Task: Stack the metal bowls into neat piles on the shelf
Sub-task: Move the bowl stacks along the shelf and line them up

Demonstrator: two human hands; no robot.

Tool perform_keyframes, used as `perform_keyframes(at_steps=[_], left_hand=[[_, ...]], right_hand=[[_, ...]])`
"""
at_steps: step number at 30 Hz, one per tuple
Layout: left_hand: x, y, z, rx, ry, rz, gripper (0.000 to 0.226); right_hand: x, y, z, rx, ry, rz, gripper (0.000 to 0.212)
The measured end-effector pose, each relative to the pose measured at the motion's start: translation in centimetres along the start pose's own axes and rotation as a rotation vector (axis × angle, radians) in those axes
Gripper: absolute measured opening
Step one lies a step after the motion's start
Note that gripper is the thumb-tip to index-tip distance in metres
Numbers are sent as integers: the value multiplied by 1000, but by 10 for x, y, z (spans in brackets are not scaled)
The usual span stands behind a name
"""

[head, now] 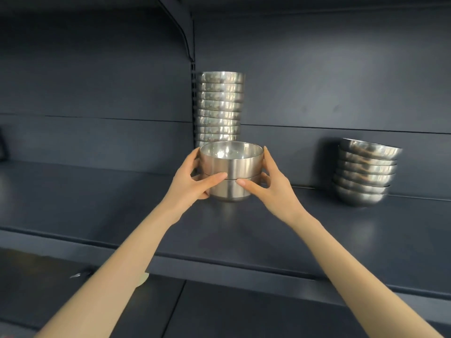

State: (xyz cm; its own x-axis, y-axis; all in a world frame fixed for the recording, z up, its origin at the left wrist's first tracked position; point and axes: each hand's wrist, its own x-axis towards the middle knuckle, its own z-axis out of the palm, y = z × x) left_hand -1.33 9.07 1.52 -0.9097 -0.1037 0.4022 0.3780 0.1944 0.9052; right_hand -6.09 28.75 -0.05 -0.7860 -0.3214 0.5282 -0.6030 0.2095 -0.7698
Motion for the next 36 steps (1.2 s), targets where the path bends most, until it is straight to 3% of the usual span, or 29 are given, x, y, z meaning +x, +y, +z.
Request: perform_keyframes(at_steps=[3,9,14,20,24,27,29,33,36], left_hand=[[-7,6,-30,7,26,-9,83],[-21,11,-119,16,56,-14,72],[-36,8,-198,8,55,-44,77],[-55,6,-285,32,92,-46,93],[-61,2,-330,44,123,-24,82],[-60,-3,-360,35,134,-30,89],[-56,-6,-381,38,161,-31,97],[-37,-14,-428,35,252,-35,90],[-21,-20,-463,72,287,-47,88]], right_hand=[[3,-20,29,9,0,11,107],[15,-63,109,44,-5,12,93],[26,-95,180,60,-30,7,106],[37,-130,263,94,-18,-38,76],[48,-143,307,110,-49,-13,58],[65,-152,337,135,-85,-7,52],[80,-158,359,165,-98,6,54],[117,-163,404,238,-150,25,59],[147,-161,437,270,-190,25,76]])
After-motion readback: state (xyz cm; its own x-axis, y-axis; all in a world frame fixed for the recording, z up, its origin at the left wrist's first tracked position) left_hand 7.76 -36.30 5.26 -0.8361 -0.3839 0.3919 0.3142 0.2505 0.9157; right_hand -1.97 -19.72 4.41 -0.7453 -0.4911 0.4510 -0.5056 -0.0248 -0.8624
